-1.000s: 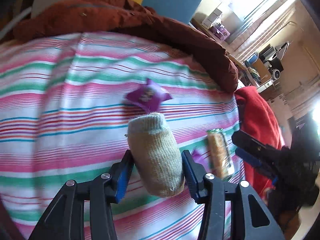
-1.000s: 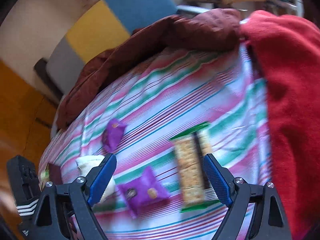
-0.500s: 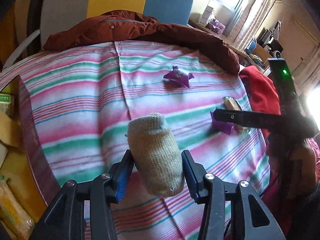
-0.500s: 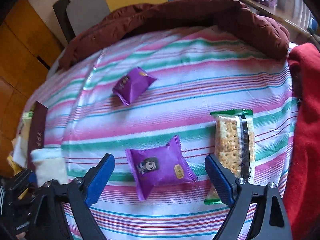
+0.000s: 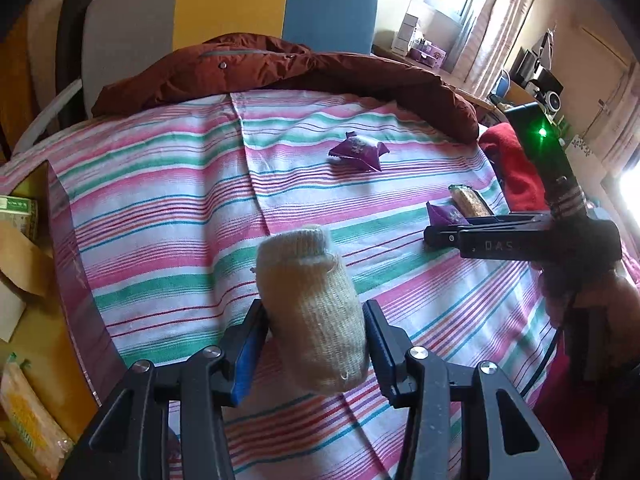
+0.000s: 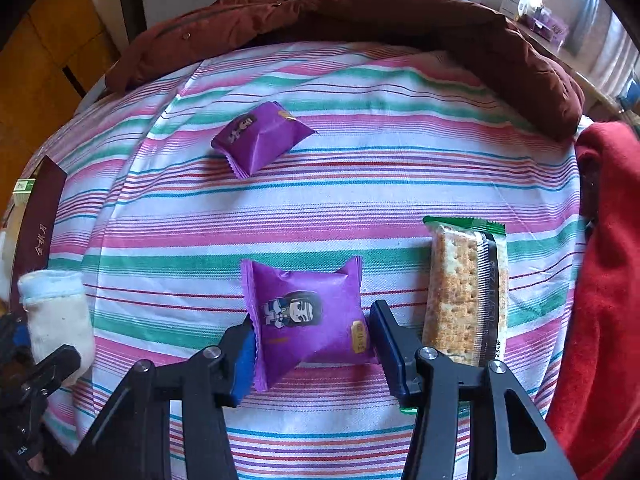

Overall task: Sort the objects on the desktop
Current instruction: 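Lift the white sock with the left tool while the right tool grasps a purple snack pack, then carry the white sock and purple snack pack into the gold tray and release both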

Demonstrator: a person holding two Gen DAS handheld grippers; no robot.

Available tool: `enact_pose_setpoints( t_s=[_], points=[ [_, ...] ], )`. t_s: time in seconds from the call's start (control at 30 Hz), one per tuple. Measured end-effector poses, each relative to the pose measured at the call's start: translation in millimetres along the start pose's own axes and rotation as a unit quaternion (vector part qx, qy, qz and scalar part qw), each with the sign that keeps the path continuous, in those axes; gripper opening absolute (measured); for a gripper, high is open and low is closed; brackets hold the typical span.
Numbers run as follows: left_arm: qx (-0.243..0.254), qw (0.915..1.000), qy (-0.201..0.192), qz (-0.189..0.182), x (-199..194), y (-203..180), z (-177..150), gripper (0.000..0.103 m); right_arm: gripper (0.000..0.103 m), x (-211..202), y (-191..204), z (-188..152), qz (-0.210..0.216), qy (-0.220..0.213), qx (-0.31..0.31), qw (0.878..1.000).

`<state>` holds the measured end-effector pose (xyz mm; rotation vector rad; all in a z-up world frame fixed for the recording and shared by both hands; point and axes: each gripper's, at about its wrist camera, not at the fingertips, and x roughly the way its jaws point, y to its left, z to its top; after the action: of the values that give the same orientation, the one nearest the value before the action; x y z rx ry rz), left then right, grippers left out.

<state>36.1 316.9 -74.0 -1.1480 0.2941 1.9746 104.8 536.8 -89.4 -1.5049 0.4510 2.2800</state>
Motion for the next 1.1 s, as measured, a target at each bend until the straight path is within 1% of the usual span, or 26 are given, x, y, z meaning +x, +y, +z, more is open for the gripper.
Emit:
enact_pose_setpoints(
  t_s=[0.27, 0.37, 0.47, 0.67, 0.83, 1.1],
  points=[
    [0.017, 0.9990, -0.037, 0.017, -33.9, -1.9, -3.0, 0.048, 0.050, -1.5, 1.9, -1.4, -0.006, -0.004, -0.011, 1.000],
    [0.018, 0.9982, -0.051, 0.026, -49.2, -0.3, -3.3, 0.048, 0.050, -6.9, 9.3, -1.4, -0.008, -0.006, -0.012, 1.000],
    [0.016, 0.9973, -0.063, 0.034, -64.4, 2.0, -4.5, 0.048, 0.049, -3.9, 18.5, 0.2, -0.007, -0.007, -0.017, 1.000],
    [0.009, 0.9953, -0.083, 0.048, -88.4, 7.3, -8.5, 0.048, 0.048, -10.4, 27.3, -1.2, -0.004, -0.016, -0.031, 0.999],
    [0.000, 0.9940, -0.091, 0.060, -101.7, 15.6, -12.5, 0.048, 0.048, -12.4, 35.9, -1.6, -0.007, -0.022, -0.036, 0.999],
    [-0.015, 0.9905, -0.109, 0.082, -125.6, 32.8, -18.9, 0.048, 0.048, -23.1, 40.6, -2.6, 0.014, -0.037, -0.039, 0.998]
  ],
)
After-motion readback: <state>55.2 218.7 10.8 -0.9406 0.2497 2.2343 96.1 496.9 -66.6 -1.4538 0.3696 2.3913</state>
